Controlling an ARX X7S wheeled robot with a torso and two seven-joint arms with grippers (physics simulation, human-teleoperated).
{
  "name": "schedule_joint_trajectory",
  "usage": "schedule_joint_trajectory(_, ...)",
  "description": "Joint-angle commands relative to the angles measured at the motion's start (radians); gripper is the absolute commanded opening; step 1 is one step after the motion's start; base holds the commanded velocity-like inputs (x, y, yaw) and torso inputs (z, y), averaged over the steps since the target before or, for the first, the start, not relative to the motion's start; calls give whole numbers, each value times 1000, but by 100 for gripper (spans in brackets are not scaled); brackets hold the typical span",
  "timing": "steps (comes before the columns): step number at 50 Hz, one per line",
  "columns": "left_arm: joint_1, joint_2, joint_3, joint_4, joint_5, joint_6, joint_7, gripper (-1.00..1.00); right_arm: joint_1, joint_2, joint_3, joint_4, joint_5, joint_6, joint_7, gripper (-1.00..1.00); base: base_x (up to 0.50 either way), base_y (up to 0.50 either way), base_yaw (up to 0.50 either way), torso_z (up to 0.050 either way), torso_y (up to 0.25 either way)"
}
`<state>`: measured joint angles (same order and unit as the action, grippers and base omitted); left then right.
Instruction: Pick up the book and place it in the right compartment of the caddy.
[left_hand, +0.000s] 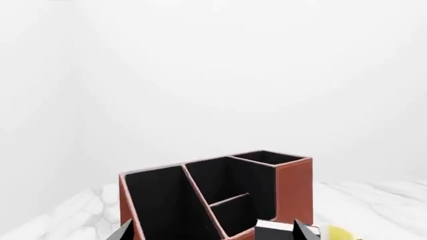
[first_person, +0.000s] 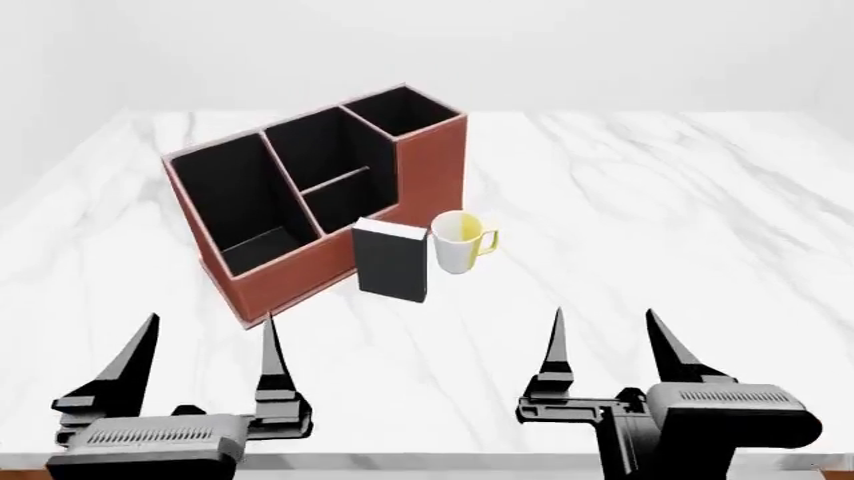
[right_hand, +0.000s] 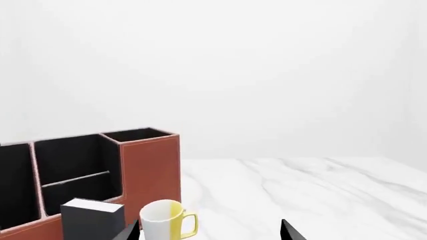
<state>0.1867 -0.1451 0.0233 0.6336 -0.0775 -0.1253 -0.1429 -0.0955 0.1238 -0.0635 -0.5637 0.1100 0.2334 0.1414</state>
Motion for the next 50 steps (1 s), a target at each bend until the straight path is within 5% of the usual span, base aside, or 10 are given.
schedule_joint_trajectory(1, 8, -13, 2, 22, -6, -2, -13, 100, -2, 16, -6, -15, 16, 4, 12, 100, 500, 0, 0, 0, 0)
schedule_joint_trajectory(38, 16, -42, 23, 39, -10, -9, -54, 100, -14, 36, -15, -12, 58, -44, 46, 100, 500, 0, 0, 0, 1)
schedule_joint_trajectory(50, 16, -51, 33, 36, -9, -7, -63, 100, -3, 46, -16, -9, 66, -22, 62, 100, 0, 0, 297, 0, 1)
